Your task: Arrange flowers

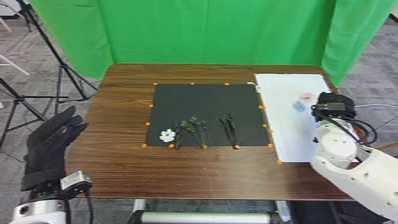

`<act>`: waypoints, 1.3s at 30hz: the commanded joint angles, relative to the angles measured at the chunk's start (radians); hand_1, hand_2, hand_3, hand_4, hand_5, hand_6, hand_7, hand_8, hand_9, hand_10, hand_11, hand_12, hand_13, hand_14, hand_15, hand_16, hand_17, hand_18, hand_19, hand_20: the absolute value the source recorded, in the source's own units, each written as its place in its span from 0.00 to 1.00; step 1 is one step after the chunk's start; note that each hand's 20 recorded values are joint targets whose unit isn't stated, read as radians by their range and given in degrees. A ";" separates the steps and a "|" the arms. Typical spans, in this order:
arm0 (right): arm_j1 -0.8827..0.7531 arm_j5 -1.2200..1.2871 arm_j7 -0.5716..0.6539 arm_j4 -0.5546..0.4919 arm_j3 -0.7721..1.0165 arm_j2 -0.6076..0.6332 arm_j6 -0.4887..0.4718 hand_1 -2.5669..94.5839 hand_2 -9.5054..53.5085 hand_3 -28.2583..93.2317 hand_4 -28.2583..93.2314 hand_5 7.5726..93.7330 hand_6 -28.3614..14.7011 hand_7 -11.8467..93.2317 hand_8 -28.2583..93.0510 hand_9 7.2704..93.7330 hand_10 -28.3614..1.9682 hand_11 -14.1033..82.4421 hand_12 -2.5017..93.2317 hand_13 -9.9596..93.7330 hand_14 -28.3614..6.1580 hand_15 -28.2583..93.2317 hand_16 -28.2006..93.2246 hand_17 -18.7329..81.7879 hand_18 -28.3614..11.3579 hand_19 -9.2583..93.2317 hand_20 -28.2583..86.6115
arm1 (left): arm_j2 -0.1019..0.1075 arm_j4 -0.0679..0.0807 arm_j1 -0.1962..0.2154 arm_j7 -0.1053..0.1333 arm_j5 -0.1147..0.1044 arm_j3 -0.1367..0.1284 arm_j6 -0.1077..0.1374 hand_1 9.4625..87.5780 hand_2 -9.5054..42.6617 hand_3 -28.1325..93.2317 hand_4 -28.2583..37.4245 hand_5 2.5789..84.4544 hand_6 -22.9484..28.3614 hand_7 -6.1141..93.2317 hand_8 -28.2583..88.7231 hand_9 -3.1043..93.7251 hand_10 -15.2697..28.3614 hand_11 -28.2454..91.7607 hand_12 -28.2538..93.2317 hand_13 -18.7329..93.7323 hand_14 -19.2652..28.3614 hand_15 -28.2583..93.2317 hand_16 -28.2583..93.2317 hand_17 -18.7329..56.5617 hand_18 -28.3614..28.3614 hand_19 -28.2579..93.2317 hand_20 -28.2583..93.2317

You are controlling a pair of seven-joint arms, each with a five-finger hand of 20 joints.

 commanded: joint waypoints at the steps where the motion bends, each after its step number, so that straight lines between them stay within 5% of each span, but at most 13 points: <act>1: 0.060 -0.048 -0.074 -0.076 -0.028 0.032 0.062 0.57 0.08 0.83 0.00 0.80 0.62 0.42 0.27 0.88 0.60 0.45 0.33 0.85 0.68 0.80 0.42 0.60 0.20 1.00 0.23 | 0.008 -0.004 0.024 0.021 -0.015 -0.006 0.008 0.21 0.28 0.92 0.12 0.44 0.64 0.23 0.15 0.37 0.79 0.54 0.29 0.36 0.95 0.75 0.09 0.11 0.87 0.69 0.26; 11: 0.186 -0.052 -0.158 -0.152 -0.140 0.016 0.092 0.56 0.07 0.84 0.00 0.81 0.63 0.42 0.27 0.88 0.61 0.45 0.33 0.85 0.69 0.80 0.43 0.60 0.20 1.00 0.24 | 0.029 -0.007 0.033 0.046 -0.039 -0.001 0.027 0.21 0.28 0.92 0.12 0.44 0.64 0.23 0.15 0.37 0.79 0.54 0.29 0.36 0.95 0.75 0.09 0.11 0.87 0.69 0.26; 21: 0.346 -0.028 -0.234 -0.187 -0.299 -0.053 0.103 0.56 0.07 0.84 0.00 0.81 0.63 0.42 0.28 0.88 0.60 0.46 0.34 0.85 0.69 0.80 0.44 0.60 0.20 1.00 0.24 | 0.027 -0.005 0.036 0.044 -0.037 -0.011 0.026 0.21 0.28 0.92 0.12 0.44 0.64 0.23 0.15 0.37 0.79 0.54 0.29 0.36 0.95 0.74 0.09 0.11 0.86 0.70 0.26; 30: 0.471 -0.019 -0.273 -0.168 -0.459 -0.167 0.117 0.56 0.07 0.84 0.00 0.81 0.64 0.41 0.28 0.88 0.61 0.46 0.34 0.85 0.69 0.80 0.44 0.59 0.21 1.00 0.24 | 0.023 -0.003 0.034 0.035 -0.027 -0.024 0.015 0.20 0.28 0.92 0.12 0.44 0.64 0.23 0.15 0.37 0.79 0.54 0.28 0.37 0.95 0.75 0.09 0.11 0.86 0.69 0.27; 39: 0.551 0.008 -0.288 -0.148 -0.578 -0.281 0.149 0.56 0.06 0.84 0.00 0.82 0.64 0.41 0.28 0.88 0.61 0.47 0.34 0.85 0.69 0.81 0.44 0.59 0.21 1.00 0.24 | -0.011 0.000 0.020 0.004 0.013 -0.033 -0.010 0.20 0.29 0.92 0.12 0.44 0.63 0.23 0.14 0.37 0.78 0.54 0.29 0.37 0.95 0.74 0.09 0.11 0.86 0.69 0.27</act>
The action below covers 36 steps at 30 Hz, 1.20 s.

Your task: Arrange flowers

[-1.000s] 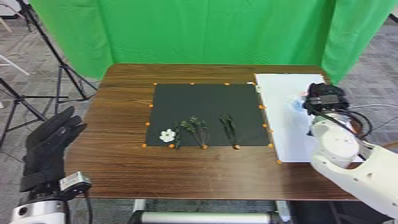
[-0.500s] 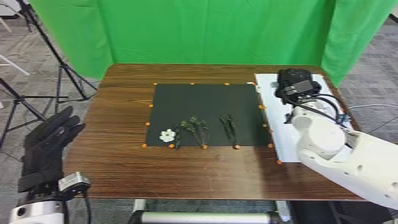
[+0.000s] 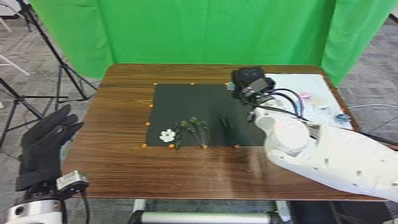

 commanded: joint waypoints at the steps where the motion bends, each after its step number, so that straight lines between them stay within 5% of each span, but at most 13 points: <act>1: 0.038 0.004 -0.041 0.008 -0.038 -0.119 0.020 0.56 0.06 0.84 0.00 0.82 0.64 0.41 0.28 0.88 0.61 0.47 0.34 0.85 0.69 0.81 0.44 0.59 0.21 1.00 0.24 | -0.034 0.000 0.002 -0.027 0.036 -0.013 -0.025 0.20 0.29 0.92 0.11 0.44 0.63 0.23 0.14 0.37 0.78 0.54 0.29 0.37 0.95 0.74 0.09 0.11 0.86 0.69 0.27; 14: -0.073 -0.037 -0.128 0.087 0.041 -0.281 -0.068 0.56 0.06 0.84 0.00 0.82 0.65 0.42 0.27 0.88 0.62 0.48 0.34 0.85 0.69 0.81 0.44 0.58 0.23 1.00 0.24 | -0.074 0.009 -0.033 -0.077 0.085 -0.021 -0.065 0.20 0.29 0.92 0.11 0.45 0.64 0.23 0.14 0.38 0.79 0.54 0.28 0.37 0.95 0.74 0.10 0.11 0.87 0.69 0.27; 24: -0.309 -0.170 -0.230 0.176 0.299 -0.452 -0.230 0.56 0.06 0.84 0.00 0.82 0.65 0.42 0.27 0.87 0.62 0.49 0.34 0.84 0.69 0.82 0.44 0.57 0.23 1.00 0.23 | -0.104 0.024 -0.093 -0.123 0.124 -0.006 -0.109 0.19 0.29 0.93 0.09 0.45 0.64 0.23 0.13 0.39 0.81 0.53 0.29 0.39 0.94 0.74 0.10 0.11 0.87 0.69 0.28; 36: -0.370 -0.211 -0.235 0.204 0.354 -0.507 -0.304 0.55 0.06 0.84 0.00 0.81 0.65 0.44 0.25 0.86 0.62 0.50 0.34 0.83 0.68 0.82 0.44 0.56 0.23 0.99 0.23 | -0.113 0.033 -0.120 -0.147 0.136 -0.002 -0.125 0.19 0.30 0.93 0.08 0.46 0.64 0.24 0.13 0.41 0.82 0.53 0.29 0.40 0.94 0.74 0.10 0.11 0.87 0.69 0.28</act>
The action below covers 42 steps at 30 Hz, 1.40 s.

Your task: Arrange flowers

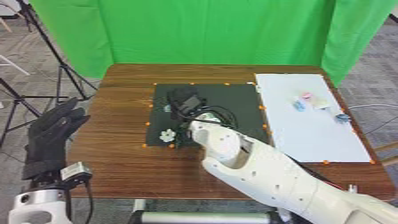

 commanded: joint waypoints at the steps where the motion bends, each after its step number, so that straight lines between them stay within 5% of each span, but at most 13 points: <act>1: -0.017 -0.032 0.005 0.018 0.000 -0.021 -0.026 0.55 0.06 0.84 0.00 0.81 0.65 0.45 0.24 0.86 0.62 0.50 0.34 0.83 0.67 0.82 0.44 0.56 0.23 0.99 0.23 | -0.006 0.006 -0.011 -0.011 0.009 0.006 -0.016 0.19 0.30 0.93 0.08 0.46 0.64 0.24 0.13 0.41 0.82 0.53 0.29 0.40 0.93 0.74 0.10 0.11 0.87 0.69 0.28; 21: -0.022 -0.029 0.030 0.041 0.033 -0.044 -0.098 0.51 0.02 0.85 0.00 0.76 0.59 0.44 0.25 0.81 0.59 0.50 0.35 0.80 0.64 0.83 0.44 0.54 0.21 0.98 0.23 | -0.002 0.013 -0.024 -0.011 0.006 0.015 -0.015 0.19 0.30 0.93 0.10 0.45 0.64 0.24 0.13 0.39 0.80 0.54 0.29 0.39 0.93 0.74 0.10 0.11 0.87 0.69 0.28; 42: -0.052 -0.050 0.036 0.039 0.075 -0.070 -0.190 0.44 0.00 0.90 0.00 0.68 0.52 0.38 0.24 0.70 0.44 0.57 0.29 0.74 0.57 0.85 0.44 0.50 0.18 0.96 0.25 | 0.006 0.016 -0.033 -0.017 0.006 0.020 -0.013 0.21 0.27 0.92 0.14 0.44 0.64 0.23 0.15 0.37 0.78 0.55 0.29 0.37 0.94 0.75 0.10 0.11 0.87 0.69 0.27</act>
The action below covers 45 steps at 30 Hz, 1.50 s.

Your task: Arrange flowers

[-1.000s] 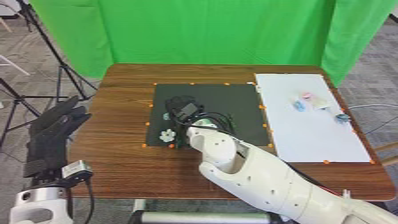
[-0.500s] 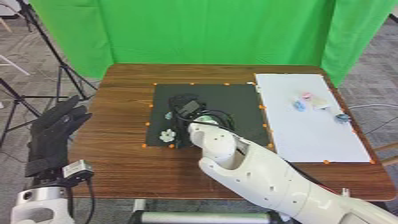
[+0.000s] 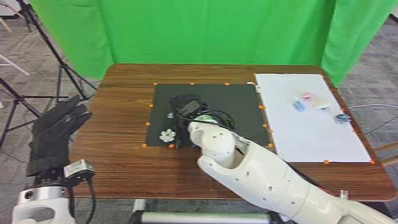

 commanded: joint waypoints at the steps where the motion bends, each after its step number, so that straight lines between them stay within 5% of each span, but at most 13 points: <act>1: -0.013 -0.023 0.003 -0.004 0.016 -0.019 -0.041 0.44 0.00 0.90 0.00 0.68 0.52 0.38 0.22 0.69 0.43 0.58 0.28 0.74 0.57 0.85 0.43 0.50 0.17 0.96 0.25 | 0.003 0.001 0.001 -0.010 0.006 -0.001 -0.007 0.21 0.27 0.92 0.14 0.44 0.64 0.23 0.15 0.37 0.78 0.55 0.29 0.37 0.94 0.74 0.10 0.11 0.87 0.69 0.27; 7: -0.008 -0.011 0.012 -0.006 0.014 -0.019 -0.050 0.42 0.00 0.92 0.00 0.66 0.51 0.39 0.13 0.65 0.37 0.61 0.25 0.72 0.55 0.86 0.43 0.50 0.16 0.95 0.26 | 0.001 0.002 -0.003 -0.017 0.012 -0.001 -0.013 0.22 0.26 0.91 0.14 0.44 0.64 0.23 0.15 0.37 0.78 0.55 0.29 0.37 0.94 0.75 0.10 0.11 0.87 0.69 0.27; 32: -0.009 -0.001 -0.014 -0.057 0.062 -0.044 -0.099 0.34 0.01 0.90 0.03 0.58 0.31 0.29 0.16 0.51 0.17 0.59 0.24 0.64 0.42 0.88 0.41 0.45 0.07 0.92 0.29 | 0.000 0.001 0.003 -0.022 0.017 0.003 -0.011 0.24 0.23 0.90 0.18 0.43 0.65 0.21 0.17 0.34 0.80 0.54 0.29 0.34 0.97 0.75 0.09 0.10 0.86 0.69 0.26; 40: -0.018 -0.019 -0.063 -0.122 0.127 -0.026 -0.141 0.32 0.04 0.90 0.04 0.57 0.29 0.28 0.17 0.50 0.14 0.58 0.24 0.63 0.40 0.89 0.40 0.45 0.05 0.92 0.29 | -0.001 -0.013 0.048 0.000 0.002 -0.016 0.013 0.25 0.22 0.90 0.19 0.43 0.65 0.20 0.17 0.35 0.81 0.54 0.29 0.34 0.97 0.75 0.09 0.10 0.86 0.70 0.26; 42: 0.084 0.099 -0.002 -0.126 0.015 0.033 -0.086 0.32 0.05 0.90 0.04 0.56 0.30 0.28 0.17 0.50 0.14 0.58 0.24 0.63 0.39 0.89 0.40 0.45 0.05 0.91 0.30 | 0.001 -0.018 0.062 0.012 -0.007 -0.025 0.023 0.25 0.22 0.90 0.18 0.43 0.65 0.20 0.17 0.35 0.81 0.54 0.29 0.34 0.97 0.75 0.09 0.10 0.86 0.70 0.26; 43: -0.018 -0.045 -0.138 -0.126 0.194 -0.035 -0.183 0.32 0.06 0.90 0.04 0.56 0.31 0.28 0.17 0.50 0.14 0.58 0.24 0.63 0.40 0.89 0.40 0.45 0.06 0.91 0.30 | 0.000 -0.022 0.073 0.015 -0.007 -0.031 0.027 0.25 0.22 0.90 0.18 0.43 0.65 0.20 0.17 0.35 0.81 0.54 0.29 0.34 0.97 0.75 0.09 0.10 0.86 0.70 0.26; 45: -0.011 0.013 -0.150 -0.149 0.218 -0.021 -0.212 0.33 0.07 0.90 0.04 0.56 0.33 0.29 0.17 0.50 0.15 0.58 0.24 0.63 0.40 0.89 0.40 0.45 0.06 0.91 0.30 | 0.006 -0.027 0.086 0.022 -0.012 -0.039 0.033 0.25 0.22 0.90 0.18 0.43 0.66 0.20 0.17 0.35 0.81 0.54 0.29 0.34 0.97 0.76 0.09 0.10 0.86 0.70 0.26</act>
